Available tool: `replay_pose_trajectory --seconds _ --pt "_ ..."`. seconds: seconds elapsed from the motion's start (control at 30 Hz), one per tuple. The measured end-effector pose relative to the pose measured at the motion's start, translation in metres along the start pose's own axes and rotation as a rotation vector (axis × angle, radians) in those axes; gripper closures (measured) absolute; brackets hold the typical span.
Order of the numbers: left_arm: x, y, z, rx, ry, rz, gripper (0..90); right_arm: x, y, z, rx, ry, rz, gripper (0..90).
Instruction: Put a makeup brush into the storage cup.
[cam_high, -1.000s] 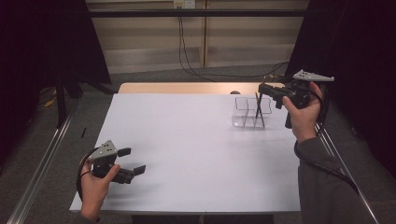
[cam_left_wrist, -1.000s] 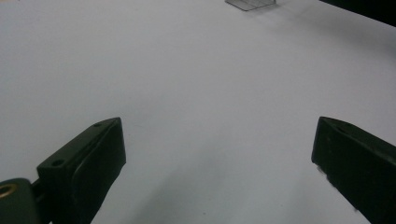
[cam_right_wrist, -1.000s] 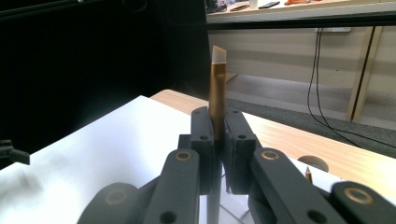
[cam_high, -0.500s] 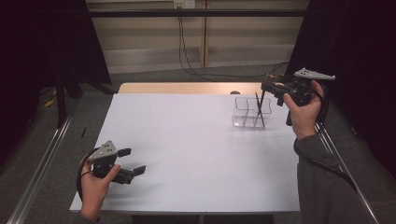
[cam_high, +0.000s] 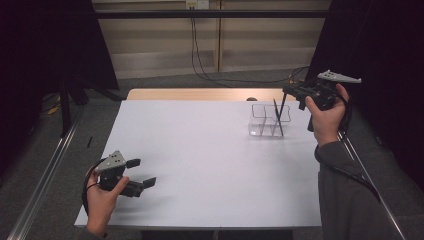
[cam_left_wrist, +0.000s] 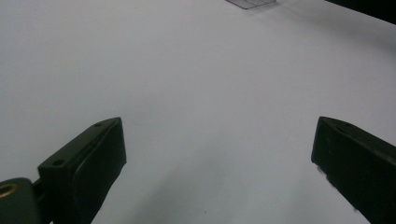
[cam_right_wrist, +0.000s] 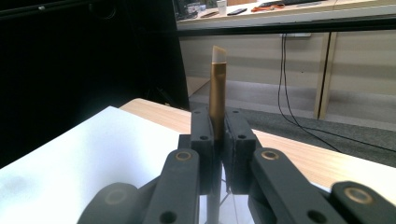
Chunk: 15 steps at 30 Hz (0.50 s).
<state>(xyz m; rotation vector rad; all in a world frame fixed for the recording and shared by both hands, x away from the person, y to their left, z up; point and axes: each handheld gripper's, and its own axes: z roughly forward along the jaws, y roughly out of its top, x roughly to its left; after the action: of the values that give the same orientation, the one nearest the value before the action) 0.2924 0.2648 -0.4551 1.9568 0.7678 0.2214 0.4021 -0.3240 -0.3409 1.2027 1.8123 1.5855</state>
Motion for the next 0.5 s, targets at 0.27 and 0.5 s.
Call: replay_pose_trajectory --seconds 0.27,0.5 --pt "-0.0013 0.0004 0.0000 -0.001 0.007 0.004 2.9 -0.0064 -0.0015 0.0004 0.000 -0.017 0.010 84.8" --pt "-0.0020 0.0000 0.0012 0.000 -0.003 -0.001 2.9 -0.0083 -0.0041 0.0026 0.004 -0.030 0.014 84.8"
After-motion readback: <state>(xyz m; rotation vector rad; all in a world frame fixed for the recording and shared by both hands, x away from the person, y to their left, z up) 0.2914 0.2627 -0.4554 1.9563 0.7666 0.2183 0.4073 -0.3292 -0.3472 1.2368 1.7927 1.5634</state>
